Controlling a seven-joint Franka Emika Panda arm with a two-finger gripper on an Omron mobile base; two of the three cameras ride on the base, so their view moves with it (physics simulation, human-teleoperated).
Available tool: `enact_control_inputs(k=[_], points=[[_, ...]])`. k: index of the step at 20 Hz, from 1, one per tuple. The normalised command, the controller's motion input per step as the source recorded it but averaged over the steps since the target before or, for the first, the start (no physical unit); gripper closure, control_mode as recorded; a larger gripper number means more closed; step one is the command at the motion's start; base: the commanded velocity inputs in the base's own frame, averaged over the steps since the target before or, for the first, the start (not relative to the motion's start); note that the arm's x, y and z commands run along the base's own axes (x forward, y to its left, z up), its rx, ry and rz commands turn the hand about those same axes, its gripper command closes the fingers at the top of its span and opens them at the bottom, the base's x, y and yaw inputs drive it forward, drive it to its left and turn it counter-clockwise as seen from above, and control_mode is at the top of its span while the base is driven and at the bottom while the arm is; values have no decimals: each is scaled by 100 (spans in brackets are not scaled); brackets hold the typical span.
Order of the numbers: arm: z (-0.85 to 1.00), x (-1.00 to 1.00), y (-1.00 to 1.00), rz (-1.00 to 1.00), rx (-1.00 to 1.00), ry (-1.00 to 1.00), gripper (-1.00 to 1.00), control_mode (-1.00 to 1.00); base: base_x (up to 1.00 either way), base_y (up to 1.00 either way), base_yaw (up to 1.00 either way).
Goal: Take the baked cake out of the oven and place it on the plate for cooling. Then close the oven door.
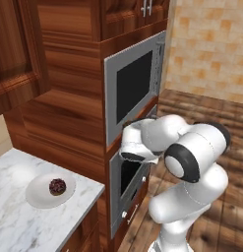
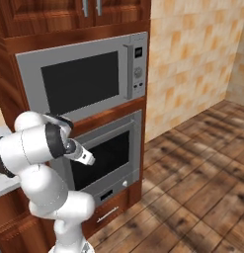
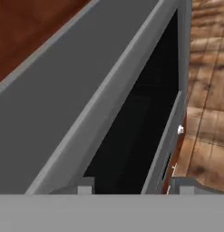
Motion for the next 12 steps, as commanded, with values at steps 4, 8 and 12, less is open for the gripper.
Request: enact_control_inputs(k=[4,8,12], points=[[-1,22,80,0,1,-9,-100,-100,0,0,0],[0,0,19,0,8,-3,-100,-100,0,0,0],[0,-7,0,0,11,0,-100,-100,0,0,0]])
